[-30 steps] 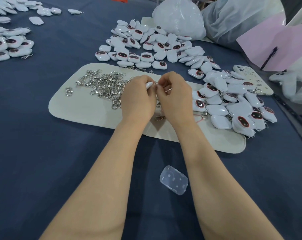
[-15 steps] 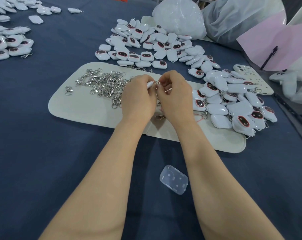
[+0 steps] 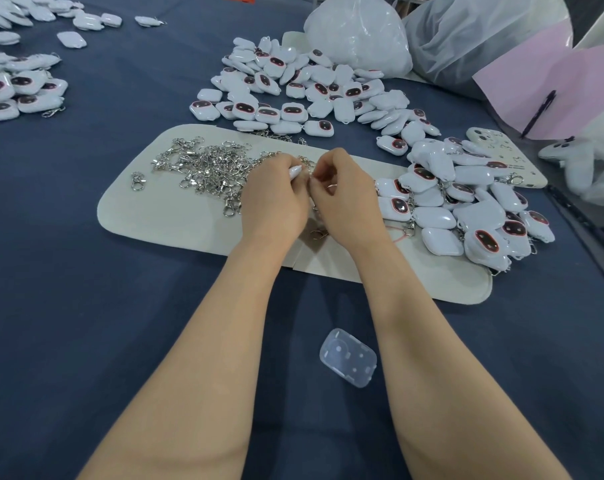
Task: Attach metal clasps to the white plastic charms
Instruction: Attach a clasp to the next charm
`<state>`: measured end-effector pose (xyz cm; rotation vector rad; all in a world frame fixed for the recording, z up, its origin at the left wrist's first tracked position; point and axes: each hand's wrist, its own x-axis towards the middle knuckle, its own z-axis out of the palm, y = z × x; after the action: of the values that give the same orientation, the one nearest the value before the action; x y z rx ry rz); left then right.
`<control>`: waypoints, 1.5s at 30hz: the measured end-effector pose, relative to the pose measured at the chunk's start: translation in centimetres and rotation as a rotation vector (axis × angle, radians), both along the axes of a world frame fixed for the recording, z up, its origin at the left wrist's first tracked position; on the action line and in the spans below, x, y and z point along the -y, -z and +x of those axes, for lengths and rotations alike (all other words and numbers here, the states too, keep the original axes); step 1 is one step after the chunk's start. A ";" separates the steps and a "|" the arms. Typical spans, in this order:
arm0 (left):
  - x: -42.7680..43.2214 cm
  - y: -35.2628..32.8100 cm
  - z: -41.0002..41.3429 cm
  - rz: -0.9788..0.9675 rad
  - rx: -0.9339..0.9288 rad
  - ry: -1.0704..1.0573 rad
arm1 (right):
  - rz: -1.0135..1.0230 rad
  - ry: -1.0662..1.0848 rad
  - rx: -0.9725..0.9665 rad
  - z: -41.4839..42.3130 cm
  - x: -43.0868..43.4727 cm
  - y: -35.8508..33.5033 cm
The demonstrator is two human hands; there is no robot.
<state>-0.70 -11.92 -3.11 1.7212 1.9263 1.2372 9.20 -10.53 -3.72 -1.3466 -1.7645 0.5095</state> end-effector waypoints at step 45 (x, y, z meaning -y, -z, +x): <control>-0.1 -0.1 0.2 0.112 0.211 0.028 | -0.034 0.097 -0.277 -0.7 0.0 -0.5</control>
<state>-0.46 -11.87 -3.04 1.5905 1.7366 1.4771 8.51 -10.53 -3.21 -1.3096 -1.4643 0.6416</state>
